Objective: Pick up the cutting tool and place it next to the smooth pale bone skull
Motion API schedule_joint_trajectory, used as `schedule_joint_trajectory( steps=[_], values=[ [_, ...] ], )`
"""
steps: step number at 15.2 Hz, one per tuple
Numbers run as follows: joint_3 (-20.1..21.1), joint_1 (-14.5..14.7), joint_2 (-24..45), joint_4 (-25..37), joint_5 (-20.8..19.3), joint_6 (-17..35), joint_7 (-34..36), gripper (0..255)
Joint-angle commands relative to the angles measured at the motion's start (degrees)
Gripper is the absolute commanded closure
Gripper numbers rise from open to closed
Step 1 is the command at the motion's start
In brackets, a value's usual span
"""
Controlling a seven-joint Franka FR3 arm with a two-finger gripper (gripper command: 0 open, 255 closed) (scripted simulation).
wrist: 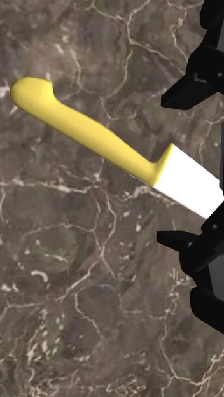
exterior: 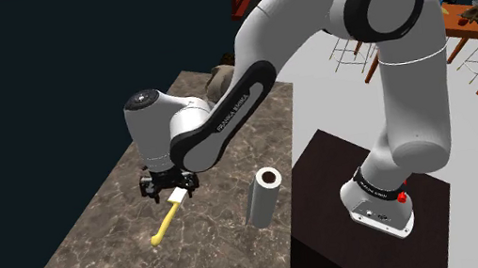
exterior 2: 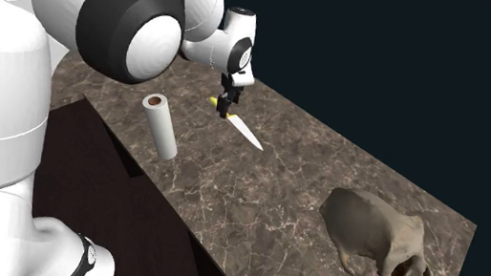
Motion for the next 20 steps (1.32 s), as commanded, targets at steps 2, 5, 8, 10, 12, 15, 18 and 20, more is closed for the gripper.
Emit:
schedule_joint_trajectory(
  steps=[2, 5, 8, 10, 12, 15, 18, 20],
  values=[
    [-0.83, 0.79, 1.65, 0.01, -1.09, 1.53, 0.81, 0],
    [-1.29, 1.18, 2.52, -0.02, -1.66, 2.37, 1.18, 0],
    [-1.29, 1.18, 2.52, -0.02, -1.66, 2.36, 1.18, 0],
    [-1.29, 1.18, 2.52, -0.02, -1.66, 2.36, 1.18, 0],
    [-1.29, 1.17, 2.51, -0.02, -1.66, 2.36, 1.17, 255],
    [-1.29, 1.17, 2.51, -0.02, -1.66, 2.36, 1.17, 255],
    [-1.28, 1.19, 2.52, 0.01, -1.65, 2.33, 1.18, 255],
    [-1.29, 1.19, 2.52, 0.01, -1.66, 2.34, 1.19, 255]
  ],
)
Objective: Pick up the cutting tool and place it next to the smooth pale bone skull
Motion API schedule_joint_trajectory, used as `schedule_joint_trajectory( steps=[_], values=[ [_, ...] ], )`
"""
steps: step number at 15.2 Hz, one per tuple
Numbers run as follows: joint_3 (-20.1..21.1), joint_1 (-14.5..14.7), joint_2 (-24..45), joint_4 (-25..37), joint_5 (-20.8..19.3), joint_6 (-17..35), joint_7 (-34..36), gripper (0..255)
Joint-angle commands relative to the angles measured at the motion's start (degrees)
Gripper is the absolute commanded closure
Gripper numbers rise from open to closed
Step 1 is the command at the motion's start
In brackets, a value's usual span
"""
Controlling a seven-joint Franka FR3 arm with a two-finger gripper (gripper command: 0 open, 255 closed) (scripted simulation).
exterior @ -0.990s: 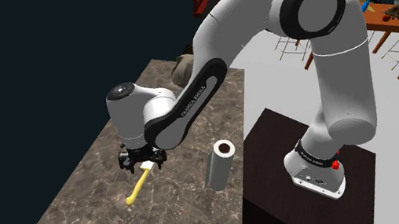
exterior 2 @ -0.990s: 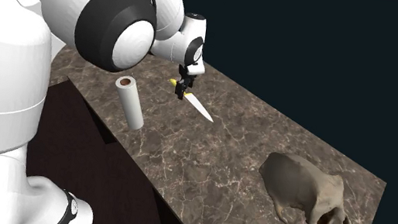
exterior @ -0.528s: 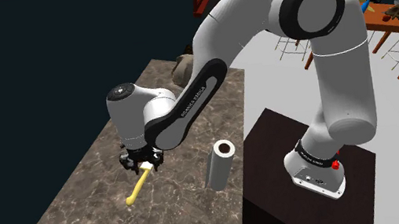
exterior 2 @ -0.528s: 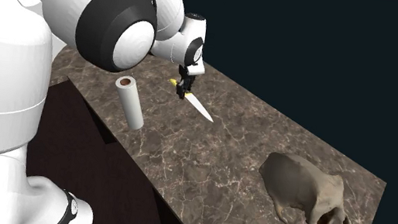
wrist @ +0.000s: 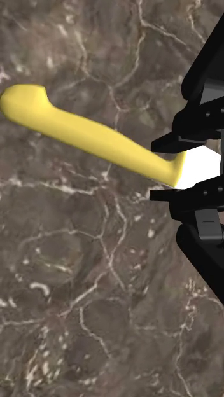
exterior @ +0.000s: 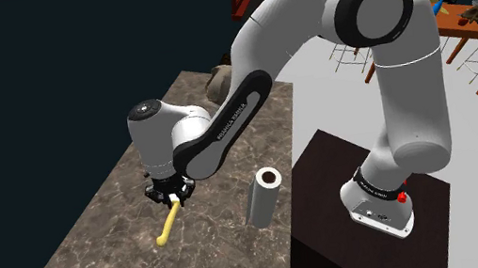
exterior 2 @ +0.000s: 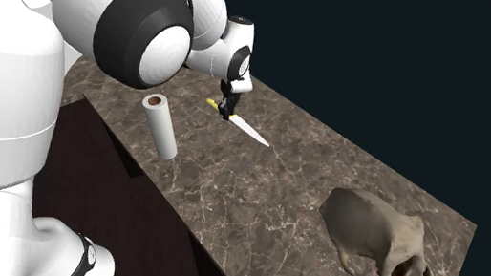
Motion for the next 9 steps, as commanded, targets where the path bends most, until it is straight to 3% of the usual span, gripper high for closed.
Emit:
schedule_joint_trajectory(
  steps=[1, 9],
  values=[
    [-0.03, -0.03, 0.01, -0.02, -0.01, 0.02, -0.01, 255],
    [2.28, -1.78, -4.42, 0.18, 2.94, -4.25, -1.65, 255]
  ],
)
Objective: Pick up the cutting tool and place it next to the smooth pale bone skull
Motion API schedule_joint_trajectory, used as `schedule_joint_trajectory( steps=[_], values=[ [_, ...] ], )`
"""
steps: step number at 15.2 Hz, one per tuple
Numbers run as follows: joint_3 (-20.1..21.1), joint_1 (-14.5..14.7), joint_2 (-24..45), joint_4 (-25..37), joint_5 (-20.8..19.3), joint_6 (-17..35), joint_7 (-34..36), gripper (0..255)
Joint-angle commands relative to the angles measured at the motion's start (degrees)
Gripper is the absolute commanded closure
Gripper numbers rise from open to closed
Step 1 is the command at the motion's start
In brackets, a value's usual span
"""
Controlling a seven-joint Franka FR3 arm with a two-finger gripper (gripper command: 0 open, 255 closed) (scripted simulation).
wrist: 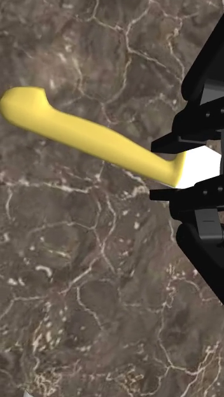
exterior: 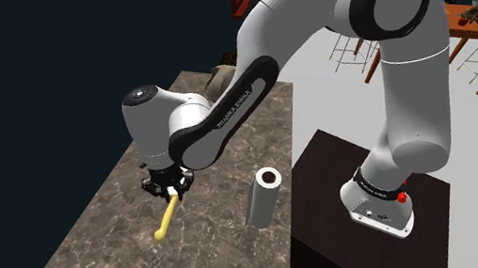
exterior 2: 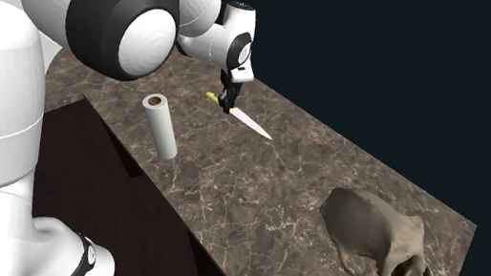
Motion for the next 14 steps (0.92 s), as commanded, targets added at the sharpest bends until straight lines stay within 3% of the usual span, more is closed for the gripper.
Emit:
schedule_joint_trajectory(
  steps=[1, 14],
  values=[
    [0.57, -0.39, -1.09, 0.32, 0.8, -1.31, -0.43, 255],
    [3.37, -2.55, -7.37, 2.59, 5.36, -8.99, -2.98, 255]
  ],
)
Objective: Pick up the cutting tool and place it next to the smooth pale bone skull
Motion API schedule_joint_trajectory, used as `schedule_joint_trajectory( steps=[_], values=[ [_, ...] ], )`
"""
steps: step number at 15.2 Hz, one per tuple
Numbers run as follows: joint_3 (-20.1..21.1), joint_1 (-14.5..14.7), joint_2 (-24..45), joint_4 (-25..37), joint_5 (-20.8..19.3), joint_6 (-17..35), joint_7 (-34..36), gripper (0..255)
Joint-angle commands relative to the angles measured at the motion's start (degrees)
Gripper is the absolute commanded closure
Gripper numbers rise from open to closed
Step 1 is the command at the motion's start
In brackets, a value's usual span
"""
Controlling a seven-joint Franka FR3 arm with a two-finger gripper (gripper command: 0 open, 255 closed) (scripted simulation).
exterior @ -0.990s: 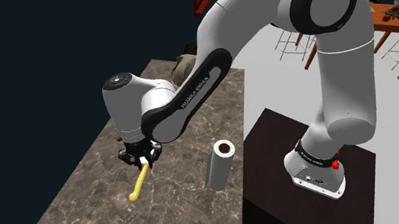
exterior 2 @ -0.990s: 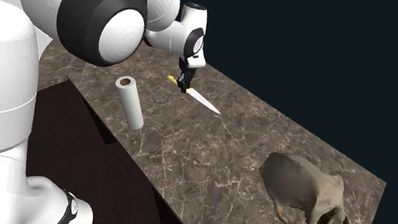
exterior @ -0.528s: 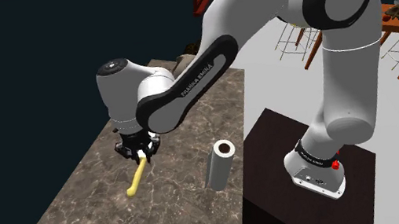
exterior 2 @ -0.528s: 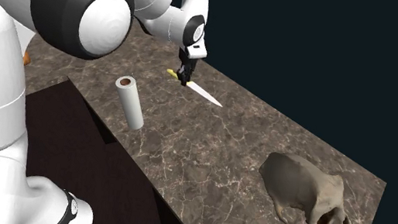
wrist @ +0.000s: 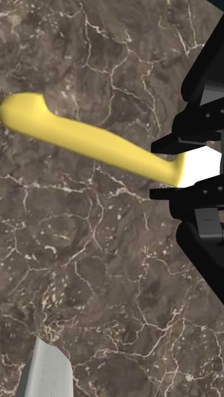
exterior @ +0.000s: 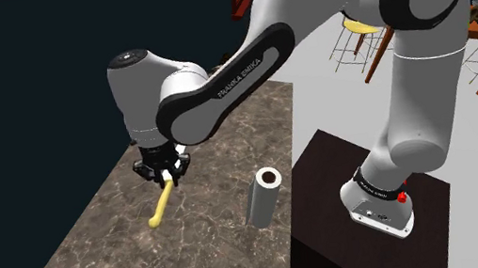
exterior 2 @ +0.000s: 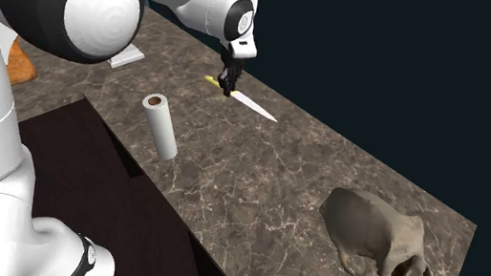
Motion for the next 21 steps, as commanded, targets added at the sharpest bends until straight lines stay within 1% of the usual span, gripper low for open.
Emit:
schedule_joint_trajectory(
  steps=[1, 20, 21],
  values=[
    [0.33, -0.28, -0.85, 0.58, 0.65, -1.31, -0.4, 255],
    [2.29, -1.79, -7.06, 8.16, 5.25, -13.92, -2.86, 255],
    [1.94, -2.86, -7.73, 7.48, 5.72, -13.79, -4.36, 255]
  ],
)
